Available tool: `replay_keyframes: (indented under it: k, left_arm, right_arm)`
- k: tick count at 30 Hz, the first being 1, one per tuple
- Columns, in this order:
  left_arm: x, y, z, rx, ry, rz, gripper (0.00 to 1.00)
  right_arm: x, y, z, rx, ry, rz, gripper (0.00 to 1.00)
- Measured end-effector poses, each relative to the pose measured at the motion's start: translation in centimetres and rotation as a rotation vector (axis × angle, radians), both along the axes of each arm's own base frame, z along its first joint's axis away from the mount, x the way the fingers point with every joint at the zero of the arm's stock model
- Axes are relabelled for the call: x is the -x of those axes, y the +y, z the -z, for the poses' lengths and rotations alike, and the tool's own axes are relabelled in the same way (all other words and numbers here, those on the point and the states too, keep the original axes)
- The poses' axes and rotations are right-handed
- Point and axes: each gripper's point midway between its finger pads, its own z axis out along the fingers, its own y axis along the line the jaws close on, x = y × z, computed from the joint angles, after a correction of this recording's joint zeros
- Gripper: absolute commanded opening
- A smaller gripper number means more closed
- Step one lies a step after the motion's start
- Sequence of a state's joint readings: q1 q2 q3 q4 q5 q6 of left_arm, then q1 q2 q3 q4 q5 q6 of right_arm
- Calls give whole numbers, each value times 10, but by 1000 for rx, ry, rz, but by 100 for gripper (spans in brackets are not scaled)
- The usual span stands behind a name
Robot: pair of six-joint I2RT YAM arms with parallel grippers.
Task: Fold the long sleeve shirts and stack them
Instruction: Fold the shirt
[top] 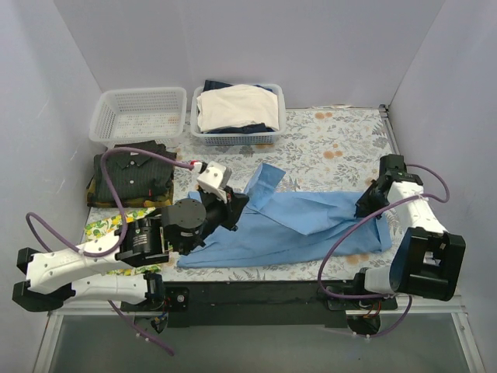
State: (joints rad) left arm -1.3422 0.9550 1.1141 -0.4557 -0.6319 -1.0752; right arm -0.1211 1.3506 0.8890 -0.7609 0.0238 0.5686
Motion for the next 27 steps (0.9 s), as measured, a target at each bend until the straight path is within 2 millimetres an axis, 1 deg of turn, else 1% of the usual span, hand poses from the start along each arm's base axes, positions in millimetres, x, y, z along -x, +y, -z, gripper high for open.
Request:
replay_keyframes:
  k: [4,7,9,12,14,15,17,19,22,24,27]
  left_arm:
    - [-5,16,-36,48,-130,-11,0]
    - [-8,23,-60,84,-223,-16,0]
    - [-10,22,-69,89,-266,-17,0]
    - [-13,15,-70,78,-293,-18,0]
    - [-14,10,-61,68,-285,-17,0]
    - [-14,8,-52,58,-271,-16,0]
    - [-14,7,-31,43,-232,-23,0]
    - [-14,12,-5,26,-179,-40,0]
    - [-13,26,27,31,-96,-92,0]
    - [-13,42,47,44,-34,-156,0]
    - [-15,66,63,88,45,-265,0]
  right_arm:
    - [-2,-12,-9,-20,-49,48,1]
    - [-5,-12,-12,-43,-77,53,1]
    - [-5,-9,-12,-60,-85,48,1]
    - [-5,-8,-13,-70,-92,43,1]
    - [-6,-8,-14,-74,-98,42,1]
    - [-6,-8,-13,-75,-101,41,1]
    - [-4,-7,-11,-77,-99,39,1]
    - [-3,-7,-10,-76,-96,40,1]
    - [-1,-8,-7,-77,-92,43,1]
    - [0,-8,-5,-78,-85,45,1]
    - [2,-7,-3,-80,-79,45,1]
